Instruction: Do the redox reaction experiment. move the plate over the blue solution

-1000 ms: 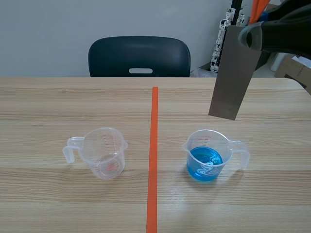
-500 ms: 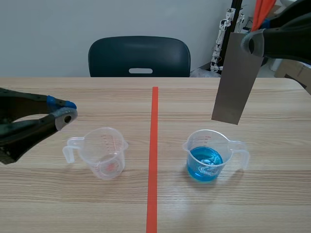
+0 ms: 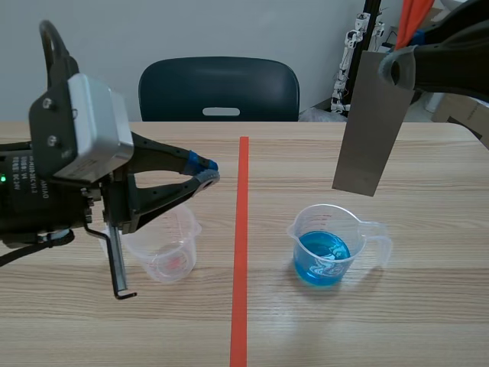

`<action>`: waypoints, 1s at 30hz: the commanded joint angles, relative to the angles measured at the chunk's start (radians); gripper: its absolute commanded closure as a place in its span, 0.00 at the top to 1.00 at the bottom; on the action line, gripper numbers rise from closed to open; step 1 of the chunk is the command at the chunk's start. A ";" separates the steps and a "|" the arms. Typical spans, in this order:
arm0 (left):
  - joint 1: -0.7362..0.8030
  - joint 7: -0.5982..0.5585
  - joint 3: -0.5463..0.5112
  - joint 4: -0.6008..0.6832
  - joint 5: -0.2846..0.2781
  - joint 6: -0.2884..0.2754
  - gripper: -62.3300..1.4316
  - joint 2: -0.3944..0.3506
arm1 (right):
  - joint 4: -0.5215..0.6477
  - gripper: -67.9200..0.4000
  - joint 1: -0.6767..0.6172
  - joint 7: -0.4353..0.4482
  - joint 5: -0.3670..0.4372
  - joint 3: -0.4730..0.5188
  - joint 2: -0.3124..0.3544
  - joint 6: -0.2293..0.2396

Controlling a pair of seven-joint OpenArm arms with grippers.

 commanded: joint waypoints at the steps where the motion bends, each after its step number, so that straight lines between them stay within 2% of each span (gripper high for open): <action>1: -0.008 0.002 0.012 0.004 -0.003 0.005 0.07 0.017 | 0.001 0.01 0.008 0.019 0.014 0.010 0.005 -0.003; 3: -0.024 0.010 0.028 0.003 0.026 -0.011 0.07 0.039 | 0.001 0.01 0.008 0.019 0.014 0.010 0.005 -0.003; 6: -0.046 0.010 0.043 -0.017 0.027 -0.034 0.07 0.072 | 0.001 0.01 0.008 0.024 0.014 0.010 0.005 -0.003; 11: -0.087 0.010 0.064 -0.088 -0.035 -0.084 0.07 0.122 | 0.001 0.01 0.008 0.038 0.014 0.010 0.005 -0.003; 17: -0.112 0.017 0.084 -0.156 -0.071 -0.126 0.07 0.167 | 0.001 0.01 0.000 0.067 0.009 0.010 0.005 -0.003; 21: -0.120 0.027 0.089 -0.167 -0.075 -0.130 0.07 0.188 | 0.001 0.01 -0.005 0.077 -0.013 0.010 0.002 -0.003; 25: -0.140 0.037 0.094 -0.177 -0.078 -0.170 0.07 0.210 | 0.001 0.01 -0.005 0.086 -0.020 0.010 0.002 -0.003; 30: -0.169 0.064 0.123 -0.200 -0.093 -0.170 0.07 0.229 | 0.001 0.01 -0.005 0.097 -0.024 0.010 0.002 -0.003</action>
